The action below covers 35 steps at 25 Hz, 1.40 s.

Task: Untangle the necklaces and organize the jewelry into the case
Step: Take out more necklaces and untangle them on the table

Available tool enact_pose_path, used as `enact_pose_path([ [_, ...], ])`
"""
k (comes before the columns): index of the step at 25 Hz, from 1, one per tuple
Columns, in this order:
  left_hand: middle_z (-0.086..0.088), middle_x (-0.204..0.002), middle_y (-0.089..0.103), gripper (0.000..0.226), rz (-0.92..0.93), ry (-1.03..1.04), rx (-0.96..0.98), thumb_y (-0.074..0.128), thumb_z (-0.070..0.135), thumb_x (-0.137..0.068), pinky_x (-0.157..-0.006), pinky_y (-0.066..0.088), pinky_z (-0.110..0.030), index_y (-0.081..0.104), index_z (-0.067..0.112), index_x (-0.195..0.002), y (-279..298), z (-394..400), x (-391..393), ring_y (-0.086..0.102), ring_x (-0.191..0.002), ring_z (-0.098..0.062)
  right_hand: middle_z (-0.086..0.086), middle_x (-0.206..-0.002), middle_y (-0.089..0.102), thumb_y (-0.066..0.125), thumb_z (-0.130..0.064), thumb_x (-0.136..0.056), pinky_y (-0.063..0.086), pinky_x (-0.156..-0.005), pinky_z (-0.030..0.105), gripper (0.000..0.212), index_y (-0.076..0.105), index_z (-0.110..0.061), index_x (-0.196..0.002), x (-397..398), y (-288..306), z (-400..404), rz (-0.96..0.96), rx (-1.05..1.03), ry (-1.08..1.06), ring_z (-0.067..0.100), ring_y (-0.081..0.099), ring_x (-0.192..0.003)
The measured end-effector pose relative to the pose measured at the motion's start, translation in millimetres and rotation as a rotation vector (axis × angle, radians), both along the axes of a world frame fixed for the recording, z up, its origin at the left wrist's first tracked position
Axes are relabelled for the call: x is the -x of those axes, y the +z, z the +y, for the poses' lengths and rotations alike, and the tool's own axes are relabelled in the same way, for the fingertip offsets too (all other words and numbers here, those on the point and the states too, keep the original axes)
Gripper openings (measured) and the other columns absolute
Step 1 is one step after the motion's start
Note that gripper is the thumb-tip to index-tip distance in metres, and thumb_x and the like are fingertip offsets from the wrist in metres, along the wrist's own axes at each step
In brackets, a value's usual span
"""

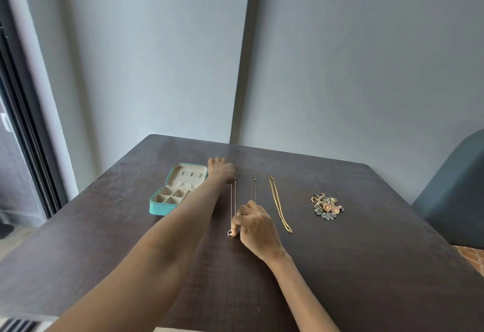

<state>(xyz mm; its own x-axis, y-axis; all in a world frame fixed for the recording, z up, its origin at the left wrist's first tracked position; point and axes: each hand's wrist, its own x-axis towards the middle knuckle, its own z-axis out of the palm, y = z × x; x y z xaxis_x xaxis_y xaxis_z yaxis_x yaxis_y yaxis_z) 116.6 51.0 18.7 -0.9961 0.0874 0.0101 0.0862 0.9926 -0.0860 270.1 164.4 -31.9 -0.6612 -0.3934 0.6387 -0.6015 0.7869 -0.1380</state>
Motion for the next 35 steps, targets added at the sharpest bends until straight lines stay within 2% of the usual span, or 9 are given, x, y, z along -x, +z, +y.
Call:
enact_pose_path([
  [4,-0.01,-0.14,0.043,0.041,-0.012,0.006,-0.035,0.037,0.024,-0.094,-0.107,0.023,-0.035,0.051,0.021,-0.132,3,0,-3,0.034,-0.131,-0.025,-0.009,-0.06,0.058,0.062,-0.006,-0.068,0.048,-0.055,0.027,0.024,0.062,-0.023,-0.051,0,0,1,-0.016,-0.003,0.002,0.013,0.051,-0.061],
  [6,-0.01,-0.139,0.043,0.04,-0.015,0.007,-0.058,0.038,0.024,-0.094,-0.107,0.023,-0.035,0.051,0.02,-0.131,3,1,-3,0.035,-0.131,-0.026,-0.009,-0.061,0.058,0.053,-0.004,-0.071,0.048,-0.057,0.026,0.028,0.062,-0.023,-0.052,0,0,2,-0.023,0.036,-0.01,0.013,0.051,-0.063],
  [10,-0.012,-0.135,0.048,0.036,0.111,-0.023,-0.179,0.04,0.022,-0.094,-0.105,0.027,-0.037,0.058,0.018,-0.125,9,8,-7,0.037,-0.128,-0.029,-0.006,-0.066,0.058,0.029,-0.01,-0.076,0.043,-0.064,0.023,0.038,0.063,-0.019,-0.062,-1,7,6,-0.146,0.311,-0.026,0.014,0.05,-0.073],
  [14,-0.009,-0.133,0.048,0.038,0.189,-0.189,-0.243,0.042,0.015,-0.092,-0.105,0.025,-0.038,0.062,0.029,-0.121,24,39,-15,0.036,-0.129,-0.028,-0.003,-0.069,0.062,0.035,0.0,-0.072,0.043,-0.068,0.025,0.037,0.067,-0.017,-0.064,-1,10,55,-0.141,0.454,-0.153,0.015,0.054,-0.076],
  [17,-0.007,-0.136,0.045,0.04,0.165,-0.314,-0.209,0.041,0.015,-0.091,-0.104,0.025,-0.039,0.062,0.035,-0.12,18,65,-23,0.035,-0.129,-0.026,-0.006,-0.07,0.059,0.04,0.008,-0.07,0.045,-0.065,0.033,0.041,0.068,-0.022,-0.065,-4,4,99,-0.179,0.382,-0.332,0.019,0.058,-0.077],
  [21,-0.006,-0.136,0.043,0.04,0.118,-0.333,-0.13,0.04,0.019,-0.092,-0.104,0.024,-0.04,0.061,0.037,-0.121,-3,86,-27,0.035,-0.129,-0.025,-0.007,-0.068,0.056,0.045,0.011,-0.071,0.041,-0.058,0.026,0.044,0.07,-0.025,-0.063,-7,3,110,-0.18,0.238,-0.403,0.017,0.056,-0.076],
  [25,-0.005,-0.134,0.044,0.039,0.111,-0.293,-0.112,0.043,0.019,-0.091,-0.102,0.025,-0.039,0.062,0.037,-0.12,-13,89,-23,0.036,-0.128,-0.025,-0.007,-0.063,0.054,0.053,0.004,-0.07,0.03,-0.055,0.018,0.037,0.068,-0.027,-0.056,-8,0,109,-0.107,0.13,-0.393,0.013,0.052,-0.069],
  [30,-0.006,-0.135,0.043,0.039,0.104,-0.271,-0.098,0.039,0.021,-0.093,-0.103,0.024,-0.039,0.06,0.036,-0.123,-10,90,-16,0.035,-0.129,-0.025,-0.007,-0.064,0.056,0.051,0.003,-0.067,0.034,-0.057,0.02,0.035,0.067,-0.024,-0.053,-8,0,110,-0.174,0.164,-0.339,0.008,0.045,-0.073],
  [35,-0.006,-0.133,0.043,0.038,0.083,-0.249,-0.085,0.037,0.024,-0.095,-0.104,0.023,-0.039,0.059,0.035,-0.124,-10,91,-12,0.035,-0.128,-0.025,-0.007,-0.065,0.059,0.047,0.0,-0.064,0.041,-0.06,0.022,0.033,0.066,-0.023,-0.051,-12,3,109,-0.221,0.177,-0.253,0.007,0.049,-0.072],
])
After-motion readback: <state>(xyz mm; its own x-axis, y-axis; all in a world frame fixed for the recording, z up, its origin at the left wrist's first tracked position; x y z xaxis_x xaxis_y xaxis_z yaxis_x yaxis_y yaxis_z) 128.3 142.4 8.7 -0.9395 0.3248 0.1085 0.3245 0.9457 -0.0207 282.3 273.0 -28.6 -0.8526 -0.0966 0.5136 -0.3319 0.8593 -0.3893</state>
